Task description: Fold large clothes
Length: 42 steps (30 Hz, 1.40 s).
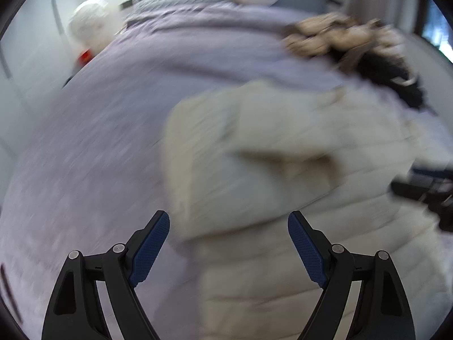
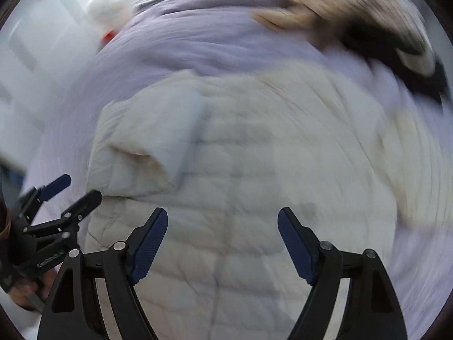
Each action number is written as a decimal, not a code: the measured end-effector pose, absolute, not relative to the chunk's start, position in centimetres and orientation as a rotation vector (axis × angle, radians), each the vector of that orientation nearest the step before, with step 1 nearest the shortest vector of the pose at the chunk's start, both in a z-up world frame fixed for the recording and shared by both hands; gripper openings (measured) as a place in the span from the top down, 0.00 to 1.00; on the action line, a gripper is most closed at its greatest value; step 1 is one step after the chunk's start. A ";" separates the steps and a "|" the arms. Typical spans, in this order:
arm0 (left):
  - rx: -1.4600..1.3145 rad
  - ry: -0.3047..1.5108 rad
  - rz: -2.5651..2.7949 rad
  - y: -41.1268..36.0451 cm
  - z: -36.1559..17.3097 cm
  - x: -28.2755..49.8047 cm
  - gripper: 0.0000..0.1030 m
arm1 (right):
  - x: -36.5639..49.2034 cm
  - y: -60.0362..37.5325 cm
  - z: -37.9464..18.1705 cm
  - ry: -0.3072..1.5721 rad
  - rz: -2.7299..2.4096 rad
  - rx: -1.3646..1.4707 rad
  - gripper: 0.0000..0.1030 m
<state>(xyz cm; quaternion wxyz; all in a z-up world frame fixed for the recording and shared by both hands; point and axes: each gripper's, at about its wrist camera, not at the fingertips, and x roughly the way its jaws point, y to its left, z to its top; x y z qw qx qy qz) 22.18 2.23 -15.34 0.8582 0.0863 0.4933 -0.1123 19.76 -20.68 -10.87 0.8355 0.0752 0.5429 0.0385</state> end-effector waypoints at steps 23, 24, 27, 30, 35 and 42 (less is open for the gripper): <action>-0.068 1.060 -0.233 8.6 -15.9 29.6 0.16 | 27.6 -29.7 -18.1 1.115 -0.166 0.607 0.97; -0.116 1.075 -0.242 8.6 -16.3 31.0 0.16 | 27.8 -29.9 -18.4 1.118 -0.151 0.644 0.97; -0.195 1.119 -0.249 7.4 -17.2 33.5 0.16 | 28.4 -29.8 -20.0 1.126 -0.115 0.762 0.97; -0.070 1.070 -0.194 4.7 -17.6 33.6 0.16 | 29.5 -28.6 -21.3 1.126 -0.060 0.853 0.97; -0.003 1.118 -0.093 4.4 -21.6 36.3 0.16 | 31.7 -27.3 -23.0 1.116 -0.029 0.937 0.97; -0.002 1.110 -0.103 4.3 -22.2 37.4 0.16 | 32.3 -27.8 -25.2 1.091 -0.059 1.112 0.96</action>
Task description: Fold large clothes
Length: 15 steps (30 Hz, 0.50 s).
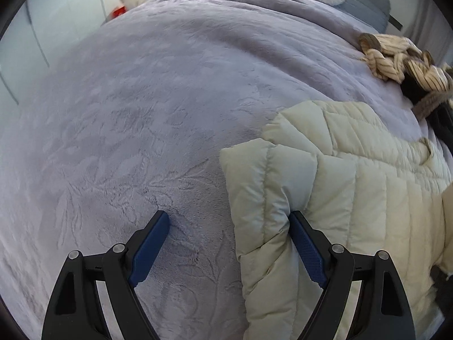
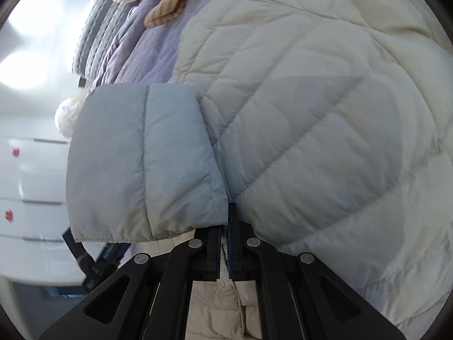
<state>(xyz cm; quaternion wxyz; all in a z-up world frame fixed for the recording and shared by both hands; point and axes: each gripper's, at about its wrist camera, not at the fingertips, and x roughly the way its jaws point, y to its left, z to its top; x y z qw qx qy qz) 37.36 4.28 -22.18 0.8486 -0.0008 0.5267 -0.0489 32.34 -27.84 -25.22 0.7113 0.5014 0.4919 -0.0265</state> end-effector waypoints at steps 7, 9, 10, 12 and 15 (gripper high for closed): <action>-0.092 1.082 -0.129 6.8 -18.8 35.5 0.16 | 31.0 -29.4 -23.1 1.089 -0.071 1.033 0.48; -0.097 1.073 -0.122 8.0 -17.8 34.4 0.16 | 30.5 -30.1 -21.8 1.069 -0.080 0.980 0.47; -0.098 1.078 -0.132 8.6 -17.5 33.6 0.16 | 30.4 -30.4 -21.5 1.064 -0.079 0.966 0.47; -0.078 1.101 -0.151 9.3 -17.4 32.1 0.16 | 30.1 -30.9 -21.3 1.056 -0.067 0.962 0.47; -0.038 1.141 -0.203 9.6 -17.8 29.5 0.16 | 29.0 -31.5 -22.0 1.061 -0.060 0.996 0.47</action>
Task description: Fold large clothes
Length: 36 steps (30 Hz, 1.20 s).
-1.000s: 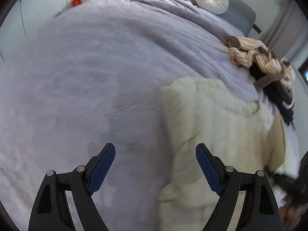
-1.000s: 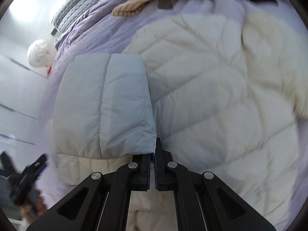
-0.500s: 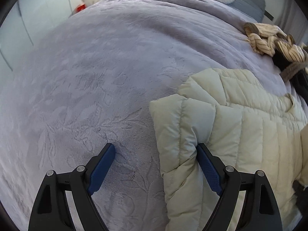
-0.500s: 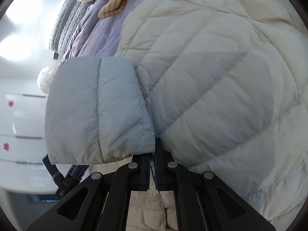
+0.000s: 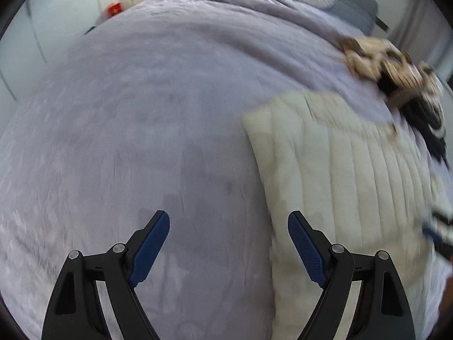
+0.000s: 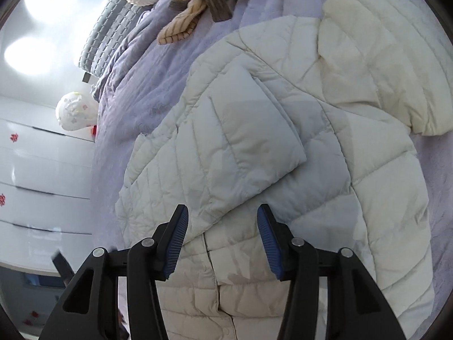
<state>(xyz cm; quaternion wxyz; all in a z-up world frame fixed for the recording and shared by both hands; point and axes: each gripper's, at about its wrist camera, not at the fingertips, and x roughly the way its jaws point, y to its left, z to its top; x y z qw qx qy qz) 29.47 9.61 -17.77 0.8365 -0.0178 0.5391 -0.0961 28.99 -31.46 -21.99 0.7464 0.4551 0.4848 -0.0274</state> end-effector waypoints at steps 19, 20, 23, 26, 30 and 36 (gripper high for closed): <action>-0.001 1.226 -0.197 6.2 -22.5 28.3 0.16 | 27.4 -32.1 -26.3 1.114 -0.114 1.057 0.94; 0.000 1.226 -0.196 6.2 -22.5 28.3 0.16 | 27.2 -32.2 -26.0 1.114 -0.126 1.055 0.94; 0.005 1.227 -0.192 6.1 -22.2 28.4 0.16 | 25.6 -33.3 -24.9 1.100 -0.187 1.043 0.93; -0.006 1.226 -0.194 5.9 -21.6 28.5 0.16 | 24.3 -34.6 -23.7 1.090 -0.212 1.023 0.93; -0.006 1.207 -0.191 5.7 -19.2 27.7 0.16 | 22.4 -36.0 -22.5 1.097 -0.211 1.009 0.85; 0.040 1.197 -0.228 2.0 -16.1 26.1 0.16 | 18.6 -38.1 -21.8 1.093 -0.232 1.045 0.64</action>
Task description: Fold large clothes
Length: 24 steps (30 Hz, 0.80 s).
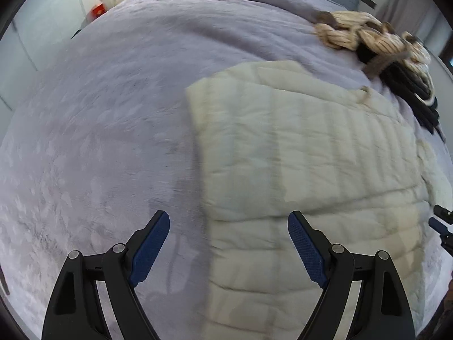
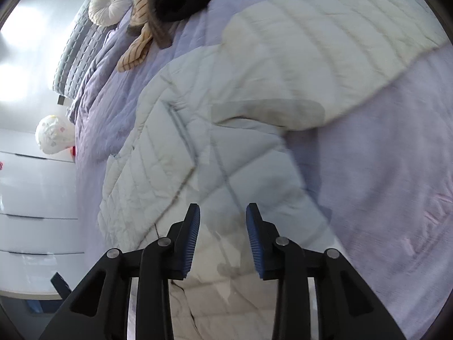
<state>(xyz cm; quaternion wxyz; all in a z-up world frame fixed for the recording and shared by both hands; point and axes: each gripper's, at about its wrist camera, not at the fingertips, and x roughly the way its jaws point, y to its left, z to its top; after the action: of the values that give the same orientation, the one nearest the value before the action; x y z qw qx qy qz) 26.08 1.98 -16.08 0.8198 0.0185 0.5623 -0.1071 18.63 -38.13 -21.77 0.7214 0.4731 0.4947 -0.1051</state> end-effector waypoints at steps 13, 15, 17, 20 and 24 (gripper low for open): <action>0.160 1.280 -0.442 -13.2 -15.3 19.8 0.16 | 10.6 -44.5 -21.7 1.069 -0.331 1.137 0.33; 0.185 1.268 -0.452 -14.9 -15.4 19.2 0.16 | 9.7 -45.7 -21.8 1.055 -0.341 1.151 0.21; 0.201 1.256 -0.459 -16.4 -15.4 18.7 0.16 | 9.0 -46.7 -22.0 1.040 -0.347 1.164 0.21; 0.188 1.262 -0.469 -18.1 -15.4 18.5 0.00 | 7.9 -48.5 -22.5 1.012 -0.358 1.189 0.17; 0.183 1.268 -0.473 -19.8 -15.3 18.8 0.00 | 7.0 -50.8 -23.2 0.957 -0.361 1.237 0.14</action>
<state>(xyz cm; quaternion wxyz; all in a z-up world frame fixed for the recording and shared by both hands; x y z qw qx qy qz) 18.78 -19.81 -15.32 0.7758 0.0846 0.5859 -0.2184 6.97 -50.81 -23.21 0.6948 0.5543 0.4287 -0.1618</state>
